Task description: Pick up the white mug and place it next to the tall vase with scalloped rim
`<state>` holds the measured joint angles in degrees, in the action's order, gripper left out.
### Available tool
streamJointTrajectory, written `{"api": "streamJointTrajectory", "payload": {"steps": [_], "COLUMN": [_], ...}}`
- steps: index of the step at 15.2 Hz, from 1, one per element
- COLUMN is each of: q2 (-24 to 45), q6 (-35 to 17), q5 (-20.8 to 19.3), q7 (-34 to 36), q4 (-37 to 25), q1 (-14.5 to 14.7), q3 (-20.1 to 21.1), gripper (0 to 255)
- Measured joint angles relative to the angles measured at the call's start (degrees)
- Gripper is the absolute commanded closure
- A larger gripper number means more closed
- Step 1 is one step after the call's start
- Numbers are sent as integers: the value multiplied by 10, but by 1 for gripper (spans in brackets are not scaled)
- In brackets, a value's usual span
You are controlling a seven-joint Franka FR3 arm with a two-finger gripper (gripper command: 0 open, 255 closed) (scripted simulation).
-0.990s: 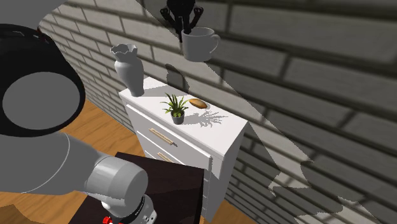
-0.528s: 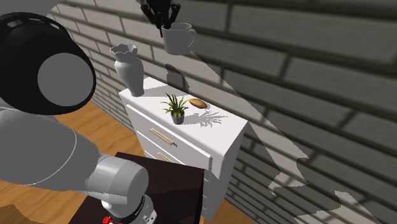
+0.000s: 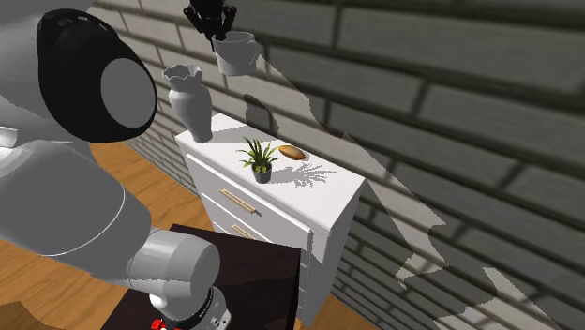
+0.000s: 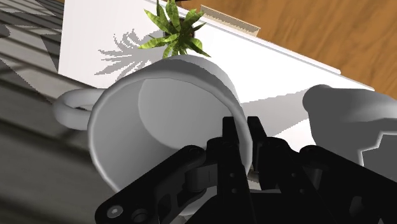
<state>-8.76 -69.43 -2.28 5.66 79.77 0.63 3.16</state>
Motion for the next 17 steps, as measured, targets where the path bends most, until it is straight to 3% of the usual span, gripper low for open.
{"api": "streamJointTrajectory", "payload": {"steps": [17], "q2": [-68], "q6": [-145], "q5": [5], "q7": [5], "q4": [212], "q1": [1], "q3": [-1], "gripper": [255]}}
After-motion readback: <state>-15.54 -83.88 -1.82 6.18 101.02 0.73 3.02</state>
